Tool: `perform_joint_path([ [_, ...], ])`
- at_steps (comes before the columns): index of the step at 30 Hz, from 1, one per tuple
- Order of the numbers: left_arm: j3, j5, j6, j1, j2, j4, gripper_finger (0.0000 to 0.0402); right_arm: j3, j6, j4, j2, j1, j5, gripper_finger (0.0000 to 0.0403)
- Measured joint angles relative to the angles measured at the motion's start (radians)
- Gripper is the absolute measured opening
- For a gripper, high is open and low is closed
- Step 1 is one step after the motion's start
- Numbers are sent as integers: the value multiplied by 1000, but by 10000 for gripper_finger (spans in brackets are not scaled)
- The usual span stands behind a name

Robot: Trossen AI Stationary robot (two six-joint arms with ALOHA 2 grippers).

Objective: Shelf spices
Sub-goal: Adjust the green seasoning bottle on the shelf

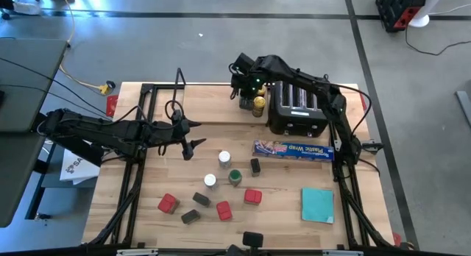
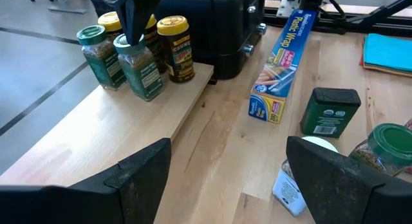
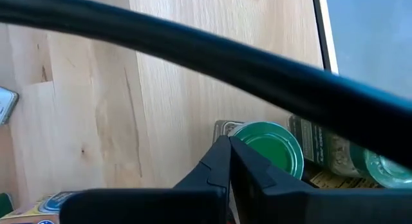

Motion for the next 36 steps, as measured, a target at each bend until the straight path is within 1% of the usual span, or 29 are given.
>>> perform_joint_path([
  [4,0,1,0,0,0,0,303,-1,-49,-4,-2,2,45,2],
  [9,0,3,0,0,0,0,303,-3,-129,8,-1,3,66,2],
  [12,0,3,0,0,0,0,303,-3,-171,15,-1,13,100,2],
  [17,0,2,0,0,0,0,303,-4,-195,28,-3,40,135,2],
  [24,0,2,-1,0,0,0,303,-8,-158,36,-28,74,127,2],
  [31,0,2,-1,0,0,0,303,-8,-127,-6,-26,72,125,2],
  [32,0,2,-1,0,0,0,303,-8,-121,-7,-26,72,110,2],
  [36,0,2,-1,0,0,0,303,-7,-102,-50,-25,73,-7,2],
])
